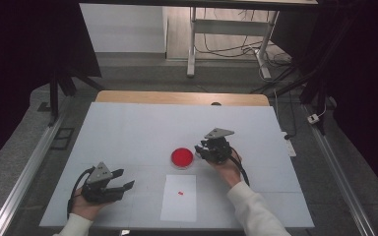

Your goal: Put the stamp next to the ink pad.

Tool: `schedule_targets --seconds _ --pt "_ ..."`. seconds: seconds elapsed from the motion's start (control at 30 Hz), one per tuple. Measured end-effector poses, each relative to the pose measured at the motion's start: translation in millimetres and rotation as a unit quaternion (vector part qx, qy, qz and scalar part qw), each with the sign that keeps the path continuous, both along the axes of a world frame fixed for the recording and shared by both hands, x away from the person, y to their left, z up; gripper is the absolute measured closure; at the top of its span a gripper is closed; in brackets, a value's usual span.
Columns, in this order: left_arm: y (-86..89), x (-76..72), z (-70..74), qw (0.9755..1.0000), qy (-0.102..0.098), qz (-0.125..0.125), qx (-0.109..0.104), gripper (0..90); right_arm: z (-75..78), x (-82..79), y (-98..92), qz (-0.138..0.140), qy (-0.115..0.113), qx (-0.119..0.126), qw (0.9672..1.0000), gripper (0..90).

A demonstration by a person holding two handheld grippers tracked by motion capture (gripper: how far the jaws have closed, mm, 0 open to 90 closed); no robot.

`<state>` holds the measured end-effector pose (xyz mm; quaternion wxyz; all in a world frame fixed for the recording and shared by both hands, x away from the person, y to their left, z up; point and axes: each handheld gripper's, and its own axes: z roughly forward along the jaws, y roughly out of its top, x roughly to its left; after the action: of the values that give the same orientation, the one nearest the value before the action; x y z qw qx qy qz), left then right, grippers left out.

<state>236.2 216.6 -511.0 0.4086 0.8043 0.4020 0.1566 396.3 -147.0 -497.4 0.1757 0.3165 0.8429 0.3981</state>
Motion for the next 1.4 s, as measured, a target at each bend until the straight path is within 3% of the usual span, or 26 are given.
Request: schedule_targets --seconds 0.13,0.27,0.47,0.7,1.4 --pt "0.5 0.1 -0.3 1.0000 0.000 0.000 0.001 39.1 4.7 -2.4 -4.5 0.004 -0.014 0.021 0.9997 46.2" --pt "2.3 0.3 -0.6 1.0000 0.000 0.003 0.000 39.1 9.6 -7.4 -8.3 0.012 -0.028 0.034 0.9990 41.5" --pt "2.7 0.4 -0.8 1.0000 0.000 0.003 -0.001 39.0 17.0 -22.0 -19.1 0.020 -0.049 0.035 0.9980 40.4" --pt "2.9 0.2 -0.6 1.0000 -0.001 0.004 -0.002 39.0 21.1 -39.2 -45.8 0.028 -0.069 0.039 0.9965 41.9" --pt "2.1 1.0 -0.6 1.0000 0.000 0.003 -0.002 38.3 0.7 -93.8 -134.0 0.001 -0.059 0.033 0.9977 42.6"
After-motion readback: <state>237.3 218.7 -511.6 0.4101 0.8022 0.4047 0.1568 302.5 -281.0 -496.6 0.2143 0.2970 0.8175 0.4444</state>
